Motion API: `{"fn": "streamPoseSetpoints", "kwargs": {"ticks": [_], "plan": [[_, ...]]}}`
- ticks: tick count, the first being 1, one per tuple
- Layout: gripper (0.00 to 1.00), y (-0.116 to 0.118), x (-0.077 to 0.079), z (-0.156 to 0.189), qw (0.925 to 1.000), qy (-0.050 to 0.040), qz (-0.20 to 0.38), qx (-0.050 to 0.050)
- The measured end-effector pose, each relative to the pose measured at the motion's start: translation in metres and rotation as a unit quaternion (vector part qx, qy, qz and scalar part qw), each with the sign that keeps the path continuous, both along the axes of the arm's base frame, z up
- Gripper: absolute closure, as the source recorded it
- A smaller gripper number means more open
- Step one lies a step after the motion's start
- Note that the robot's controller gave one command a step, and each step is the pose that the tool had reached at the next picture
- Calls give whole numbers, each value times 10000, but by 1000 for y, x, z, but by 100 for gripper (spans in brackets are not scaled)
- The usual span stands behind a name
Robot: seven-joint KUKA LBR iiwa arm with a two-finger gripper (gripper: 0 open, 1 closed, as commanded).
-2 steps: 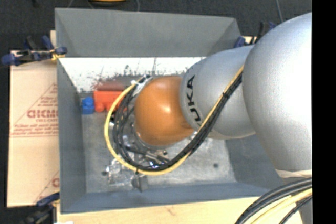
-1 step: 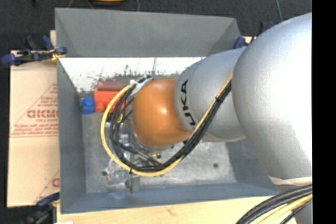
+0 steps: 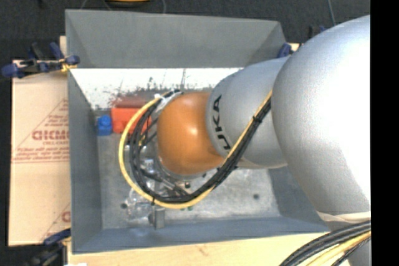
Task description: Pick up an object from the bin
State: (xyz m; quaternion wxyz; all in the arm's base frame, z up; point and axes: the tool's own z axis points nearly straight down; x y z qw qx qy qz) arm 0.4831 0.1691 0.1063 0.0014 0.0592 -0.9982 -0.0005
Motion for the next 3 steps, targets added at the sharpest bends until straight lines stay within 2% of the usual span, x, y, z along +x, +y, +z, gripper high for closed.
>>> {"fn": "streamPoseSetpoints", "kwargs": {"ticks": [1,2,3], "plan": [[0,0,0,0,9998,-7,-188,4],[100,0,-2,0,9998,54,-198,-5],[100,0,-1,46,9998,-28,-199,0]]}}
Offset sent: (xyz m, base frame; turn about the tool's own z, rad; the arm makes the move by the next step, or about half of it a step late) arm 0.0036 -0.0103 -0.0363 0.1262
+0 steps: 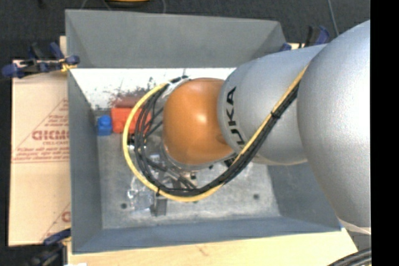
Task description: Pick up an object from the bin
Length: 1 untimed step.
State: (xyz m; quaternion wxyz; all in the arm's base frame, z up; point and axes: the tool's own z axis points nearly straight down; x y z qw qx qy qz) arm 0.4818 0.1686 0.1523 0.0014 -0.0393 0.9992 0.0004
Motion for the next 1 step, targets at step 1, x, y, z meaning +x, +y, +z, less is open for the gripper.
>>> {"fn": "streamPoseSetpoints", "kwargs": {"ticks": [1], "plan": [[100,-1,0,8,10000,9,-12,-3]]}}
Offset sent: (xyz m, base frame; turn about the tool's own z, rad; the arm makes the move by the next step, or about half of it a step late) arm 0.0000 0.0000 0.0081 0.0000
